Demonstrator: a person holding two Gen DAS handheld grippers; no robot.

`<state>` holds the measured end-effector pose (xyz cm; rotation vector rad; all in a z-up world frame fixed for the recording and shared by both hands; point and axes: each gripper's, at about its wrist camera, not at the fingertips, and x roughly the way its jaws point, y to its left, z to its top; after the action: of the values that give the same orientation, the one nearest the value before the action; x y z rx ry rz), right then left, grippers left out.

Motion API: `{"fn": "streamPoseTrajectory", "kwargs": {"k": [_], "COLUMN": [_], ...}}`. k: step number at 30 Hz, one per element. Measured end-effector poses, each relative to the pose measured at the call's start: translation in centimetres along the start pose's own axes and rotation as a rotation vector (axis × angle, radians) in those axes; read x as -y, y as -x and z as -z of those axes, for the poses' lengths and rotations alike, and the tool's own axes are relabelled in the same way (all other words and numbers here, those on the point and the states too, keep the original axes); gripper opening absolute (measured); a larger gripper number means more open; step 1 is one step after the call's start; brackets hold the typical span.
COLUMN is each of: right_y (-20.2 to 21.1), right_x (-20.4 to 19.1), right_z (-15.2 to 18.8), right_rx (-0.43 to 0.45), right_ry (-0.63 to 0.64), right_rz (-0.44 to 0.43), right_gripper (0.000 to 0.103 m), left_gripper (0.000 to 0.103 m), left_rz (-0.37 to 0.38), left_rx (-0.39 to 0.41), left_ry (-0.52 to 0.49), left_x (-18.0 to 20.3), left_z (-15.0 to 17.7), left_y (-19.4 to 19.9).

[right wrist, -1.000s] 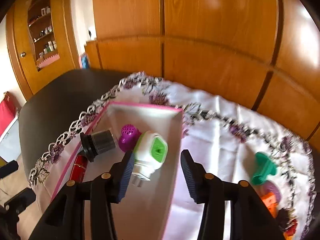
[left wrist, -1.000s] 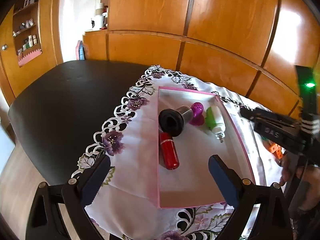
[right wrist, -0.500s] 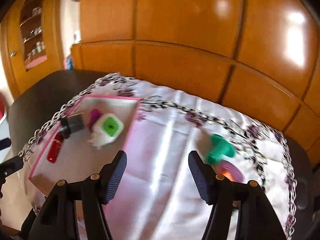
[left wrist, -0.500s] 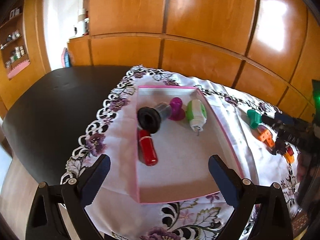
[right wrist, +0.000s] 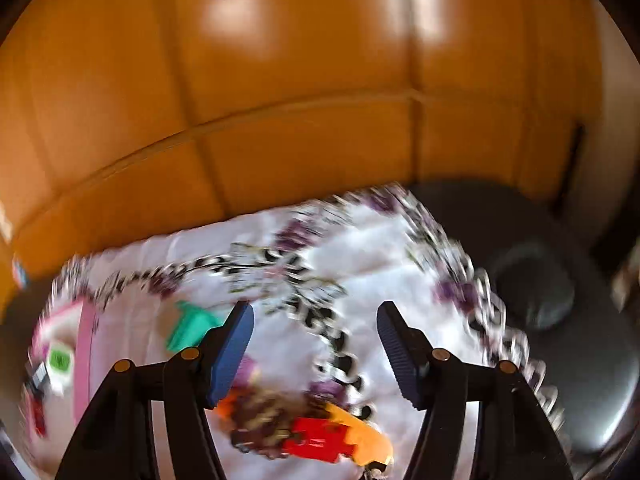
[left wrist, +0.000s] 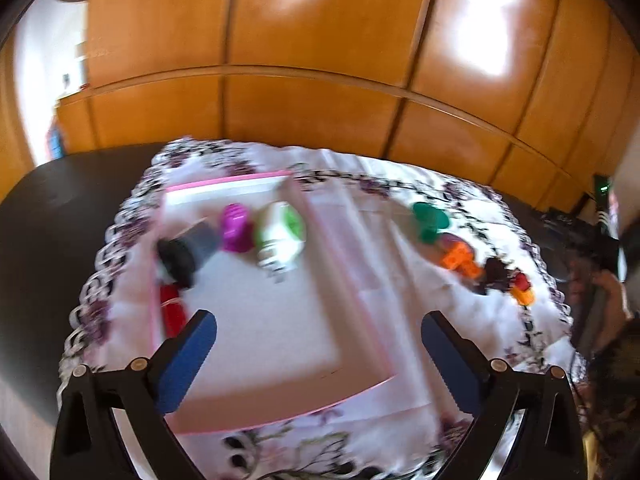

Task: Organize rigid objects
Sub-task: 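Move both tools back toward the remaining toys on the cloth, then grasp the green flanged spool with the left tool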

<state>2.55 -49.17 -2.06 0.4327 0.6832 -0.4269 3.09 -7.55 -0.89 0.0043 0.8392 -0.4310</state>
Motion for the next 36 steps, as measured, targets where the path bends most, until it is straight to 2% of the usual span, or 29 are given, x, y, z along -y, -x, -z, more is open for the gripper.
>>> {"fn": "streamPoseTrajectory", "kwargs": {"k": [2, 4, 7, 12, 18, 22, 25, 29, 35, 36], "right_y": [0.0, 0.2, 0.1, -0.1, -0.6, -0.8, -0.8, -1.1, -1.2, -1.2], "right_x": [1.5, 1.9, 1.6, 0.4, 0.3, 0.5, 0.5, 0.4, 0.2, 0.3], "right_z": [-0.3, -0.3, -0.2, 0.0, 0.0, -0.2, -0.2, -0.3, -0.2, -0.2], "right_rx": [0.003, 0.006, -0.012, -0.026, -0.037, -0.04, -0.04, -0.05, -0.049, -0.049], "right_ry": [-0.089, -0.102, -0.089, -0.03, -0.033, -0.047, -0.046, -0.04, -0.034, -0.035], "right_rz": [-0.027, -0.018, -0.036, -0.06, -0.081, -0.086, -0.085, -0.091, -0.096, -0.095], "right_gripper": [0.065, 0.065, 0.066, 0.066, 0.066, 0.066, 0.066, 0.066, 0.066, 0.066], "left_gripper": [0.103, 0.103, 0.103, 0.103, 0.103, 0.103, 0.103, 0.097, 0.09, 0.083], "left_rz": [0.045, 0.075, 0.088, 0.154, 0.15, 0.116, 0.12, 0.088, 0.112, 0.106], "left_rx": [-0.017, -0.032, -0.088, -0.175, -0.243, -0.292, -0.322, -0.328, -0.338, -0.34], "left_ry": [-0.028, -0.059, -0.085, -0.097, -0.138, -0.129, -0.108, -0.138, -0.198, -0.213], "left_x": [1.7, 3.4, 5.4, 8.6, 11.0, 11.7, 12.4, 13.6, 15.8, 16.1], "left_z": [-0.9, -1.7, -3.1, -4.7, -6.2, -7.5, -8.5, -9.7, -11.2, -11.4], "left_y": [-0.9, -2.1, -4.9, -9.7, -14.7, -18.1, -20.2, -22.2, -24.6, -25.2]}}
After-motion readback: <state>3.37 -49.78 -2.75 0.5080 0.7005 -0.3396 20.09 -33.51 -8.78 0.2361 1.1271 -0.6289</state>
